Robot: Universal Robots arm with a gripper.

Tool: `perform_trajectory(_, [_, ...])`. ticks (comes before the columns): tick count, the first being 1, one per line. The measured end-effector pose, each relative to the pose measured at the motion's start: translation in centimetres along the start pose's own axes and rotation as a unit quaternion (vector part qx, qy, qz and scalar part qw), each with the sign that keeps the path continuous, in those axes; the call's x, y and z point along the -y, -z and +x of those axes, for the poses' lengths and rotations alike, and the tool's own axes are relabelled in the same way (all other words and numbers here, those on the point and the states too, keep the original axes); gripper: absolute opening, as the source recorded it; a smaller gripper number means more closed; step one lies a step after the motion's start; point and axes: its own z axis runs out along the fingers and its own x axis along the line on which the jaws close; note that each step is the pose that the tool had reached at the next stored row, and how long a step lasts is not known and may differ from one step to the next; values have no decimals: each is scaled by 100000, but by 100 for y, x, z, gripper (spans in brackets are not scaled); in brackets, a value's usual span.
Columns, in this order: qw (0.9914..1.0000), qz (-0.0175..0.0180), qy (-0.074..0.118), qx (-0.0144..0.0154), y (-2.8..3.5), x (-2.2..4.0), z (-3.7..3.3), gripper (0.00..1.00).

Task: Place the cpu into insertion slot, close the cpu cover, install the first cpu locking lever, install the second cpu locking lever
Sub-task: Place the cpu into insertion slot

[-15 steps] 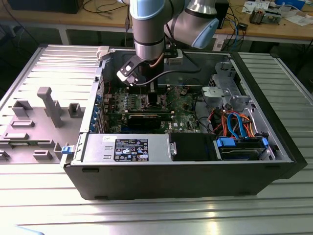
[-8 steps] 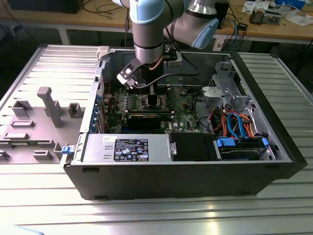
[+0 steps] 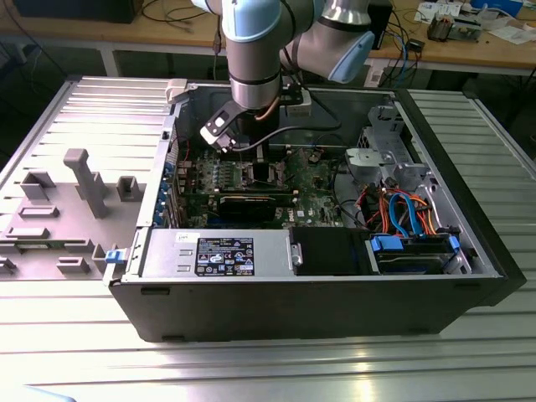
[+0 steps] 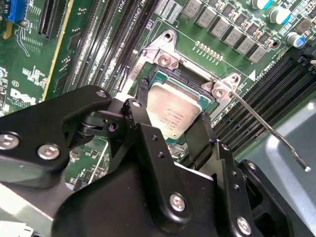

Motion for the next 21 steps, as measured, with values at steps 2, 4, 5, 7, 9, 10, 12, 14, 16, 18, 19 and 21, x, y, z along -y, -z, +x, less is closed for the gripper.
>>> perform_trajectory(2, [100000,14,-187,66,-1,-12,0,54])
perform_trajectory(4, [100000,-65,-173,69,-4,-16,0,54])
perform_trajectory(5, [100000,-56,-173,33,-6,-17,1,55])
perform_trajectory(7, [100000,-6,-196,75,-2,-14,0,62])
perform_trajectory(9, [100000,-6,-200,80,-2,-14,0,62])
perform_trajectory(10, [100000,0,-202,86,1,-14,0,62])
perform_trajectory(12, [100000,-7,-221,65,21,-16,0,62])
perform_trajectory(14, [100000,-4,-270,43,47,-18,1,62])
perform_trajectory(16, [99999,0,-340,54,61,-20,1,62])
perform_trajectory(18, [99999,46,-454,64,121,-27,2,62])
perform_trajectory(19, [99999,81,-494,65,155,-31,2,60])
perform_trajectory(21, [99998,174,-602,82,236,-42,3,35])
